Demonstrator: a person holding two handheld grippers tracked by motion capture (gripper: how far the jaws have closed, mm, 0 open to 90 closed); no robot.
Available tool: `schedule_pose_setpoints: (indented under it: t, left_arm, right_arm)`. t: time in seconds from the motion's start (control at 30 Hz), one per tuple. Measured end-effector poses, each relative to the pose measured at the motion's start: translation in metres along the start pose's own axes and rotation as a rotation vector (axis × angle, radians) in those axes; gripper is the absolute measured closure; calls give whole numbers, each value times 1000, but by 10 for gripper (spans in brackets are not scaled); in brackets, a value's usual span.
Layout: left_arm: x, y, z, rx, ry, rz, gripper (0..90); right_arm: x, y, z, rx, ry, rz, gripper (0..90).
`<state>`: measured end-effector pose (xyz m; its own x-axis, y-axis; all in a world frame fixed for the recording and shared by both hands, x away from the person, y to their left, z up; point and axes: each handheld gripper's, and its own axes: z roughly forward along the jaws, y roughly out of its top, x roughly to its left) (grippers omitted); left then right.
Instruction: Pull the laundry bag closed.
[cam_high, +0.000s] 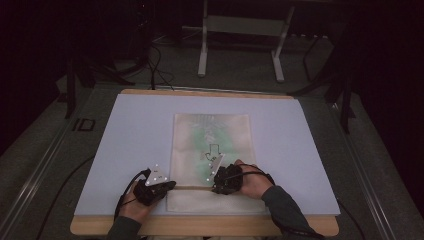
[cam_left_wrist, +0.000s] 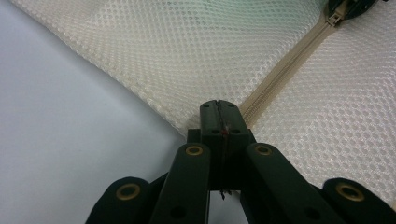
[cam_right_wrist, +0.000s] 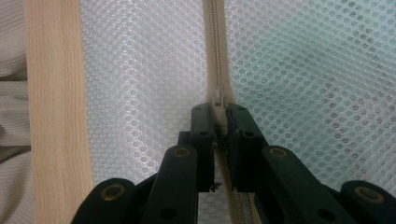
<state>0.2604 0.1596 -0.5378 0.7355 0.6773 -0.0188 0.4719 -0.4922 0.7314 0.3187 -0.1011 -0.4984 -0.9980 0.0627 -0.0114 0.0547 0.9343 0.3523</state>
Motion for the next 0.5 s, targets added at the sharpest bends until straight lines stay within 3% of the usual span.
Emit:
schedule_pose_setpoints:
  t: [0.5]
  left_arm:
    - [0,0,0,0,0,-3,897]
  right_arm:
    - [-1,-8,-5,18,1,6,822]
